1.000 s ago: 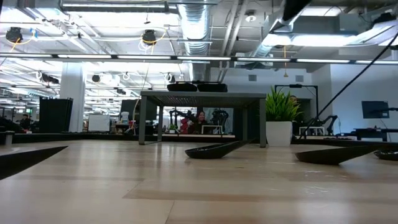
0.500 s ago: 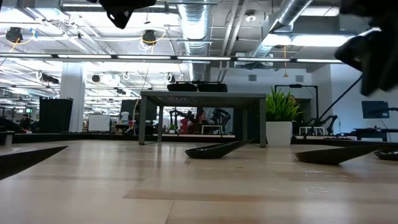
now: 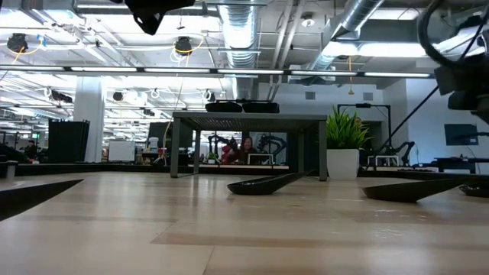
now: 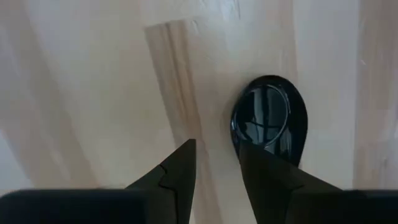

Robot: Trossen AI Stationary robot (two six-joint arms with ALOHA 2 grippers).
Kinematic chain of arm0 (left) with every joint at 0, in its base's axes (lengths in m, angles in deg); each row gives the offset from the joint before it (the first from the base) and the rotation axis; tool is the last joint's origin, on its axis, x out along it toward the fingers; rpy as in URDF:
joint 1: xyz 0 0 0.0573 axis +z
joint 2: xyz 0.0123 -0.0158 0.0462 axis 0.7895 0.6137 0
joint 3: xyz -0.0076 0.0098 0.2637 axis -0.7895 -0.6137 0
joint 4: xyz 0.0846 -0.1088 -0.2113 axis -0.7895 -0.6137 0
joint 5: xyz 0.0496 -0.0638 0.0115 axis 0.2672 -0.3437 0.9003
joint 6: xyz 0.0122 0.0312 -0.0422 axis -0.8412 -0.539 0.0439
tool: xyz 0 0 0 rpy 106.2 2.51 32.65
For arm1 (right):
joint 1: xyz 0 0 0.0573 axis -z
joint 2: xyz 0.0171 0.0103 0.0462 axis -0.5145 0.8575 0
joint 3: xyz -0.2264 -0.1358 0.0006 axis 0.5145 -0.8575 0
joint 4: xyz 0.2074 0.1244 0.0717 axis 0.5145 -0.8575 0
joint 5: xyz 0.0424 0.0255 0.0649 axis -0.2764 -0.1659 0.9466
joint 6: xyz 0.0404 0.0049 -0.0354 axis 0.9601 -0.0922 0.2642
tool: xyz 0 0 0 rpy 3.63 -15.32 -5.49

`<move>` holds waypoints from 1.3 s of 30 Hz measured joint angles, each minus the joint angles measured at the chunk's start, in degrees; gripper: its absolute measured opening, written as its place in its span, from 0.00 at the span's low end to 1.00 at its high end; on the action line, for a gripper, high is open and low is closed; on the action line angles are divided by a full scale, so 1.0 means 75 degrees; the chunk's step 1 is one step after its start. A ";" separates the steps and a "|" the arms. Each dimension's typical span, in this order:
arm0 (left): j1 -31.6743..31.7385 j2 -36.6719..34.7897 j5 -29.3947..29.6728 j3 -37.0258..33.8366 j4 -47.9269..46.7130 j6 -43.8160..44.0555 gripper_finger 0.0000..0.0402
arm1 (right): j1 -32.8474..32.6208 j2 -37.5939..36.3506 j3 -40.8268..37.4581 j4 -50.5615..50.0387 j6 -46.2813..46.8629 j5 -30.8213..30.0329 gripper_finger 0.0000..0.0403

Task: Pick & Place Mini shaped plates
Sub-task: Put the black drop-shaped plate on the shelf

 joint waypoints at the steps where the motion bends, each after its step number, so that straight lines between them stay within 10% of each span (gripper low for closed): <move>1: 0.0001 0.0000 0.0002 0.0000 0.0000 -0.0002 0.23 | 0.0003 0.0071 0.0000 0.0006 -0.0054 -0.0019 0.29; 20: 0.0023 0.0000 0.0000 0.0009 -0.0003 -0.0001 0.23 | 0.0470 0.1013 -0.0017 -0.0528 -0.0654 -0.0301 0.29; 31: 0.0023 -0.0003 0.0000 0.0012 0.0000 0.0001 0.23 | 0.1026 0.0651 -0.0023 -0.0470 -0.0738 0.0194 0.02; 39: 0.0023 -0.0003 0.0000 0.0012 -0.0003 0.0000 0.23 | 0.1397 -0.0462 0.0287 -0.0491 -0.1336 -0.0027 0.01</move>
